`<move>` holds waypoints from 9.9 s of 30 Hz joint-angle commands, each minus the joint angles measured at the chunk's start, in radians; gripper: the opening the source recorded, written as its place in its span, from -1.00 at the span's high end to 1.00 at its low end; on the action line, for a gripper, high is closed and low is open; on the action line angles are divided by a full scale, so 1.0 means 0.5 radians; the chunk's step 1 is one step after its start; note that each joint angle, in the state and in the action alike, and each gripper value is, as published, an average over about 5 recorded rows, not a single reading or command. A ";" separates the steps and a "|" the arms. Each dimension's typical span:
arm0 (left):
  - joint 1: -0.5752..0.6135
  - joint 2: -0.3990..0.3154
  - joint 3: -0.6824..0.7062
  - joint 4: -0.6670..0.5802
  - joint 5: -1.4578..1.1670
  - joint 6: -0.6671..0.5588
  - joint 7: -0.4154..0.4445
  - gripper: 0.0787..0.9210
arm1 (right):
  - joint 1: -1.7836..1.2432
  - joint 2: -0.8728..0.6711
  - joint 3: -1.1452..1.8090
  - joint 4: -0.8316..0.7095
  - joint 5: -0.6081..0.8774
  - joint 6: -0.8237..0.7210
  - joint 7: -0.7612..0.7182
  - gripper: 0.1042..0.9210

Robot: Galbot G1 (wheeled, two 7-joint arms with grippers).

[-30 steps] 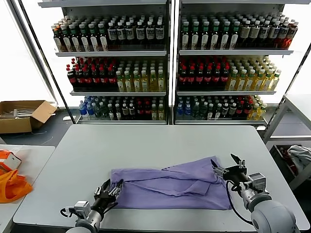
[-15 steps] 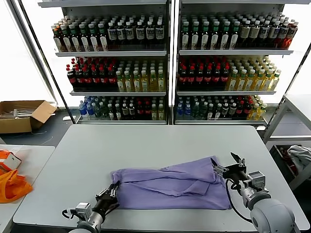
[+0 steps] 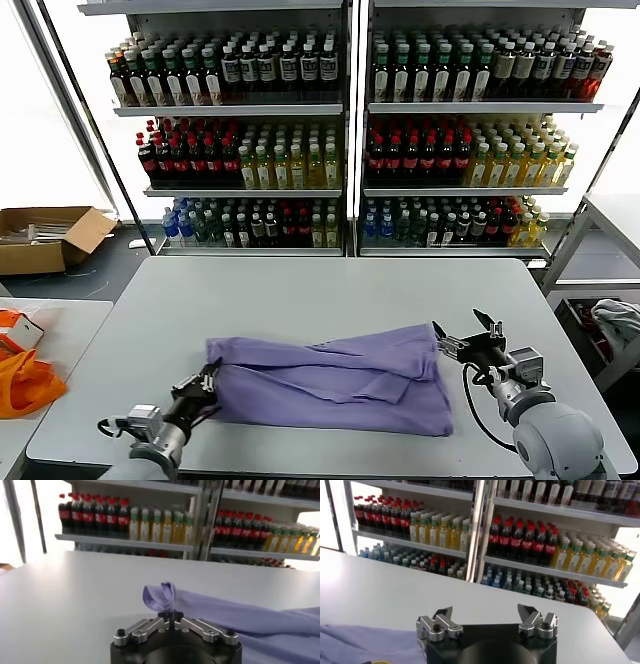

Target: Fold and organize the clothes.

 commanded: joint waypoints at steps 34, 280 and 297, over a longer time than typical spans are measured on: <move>-0.062 0.522 -0.018 -0.412 -0.128 0.202 -0.124 0.96 | -0.014 0.062 0.014 0.045 -0.010 -0.012 0.020 -0.76; -0.366 0.112 0.295 -0.177 -0.212 0.351 -0.549 -0.77 | 0.686 0.574 -1.294 -0.552 1.288 0.046 1.277 -0.53; -0.319 0.107 0.256 -0.239 -0.247 0.350 -0.547 -0.77 | 0.726 0.268 -1.256 -0.413 1.209 -0.030 1.241 0.67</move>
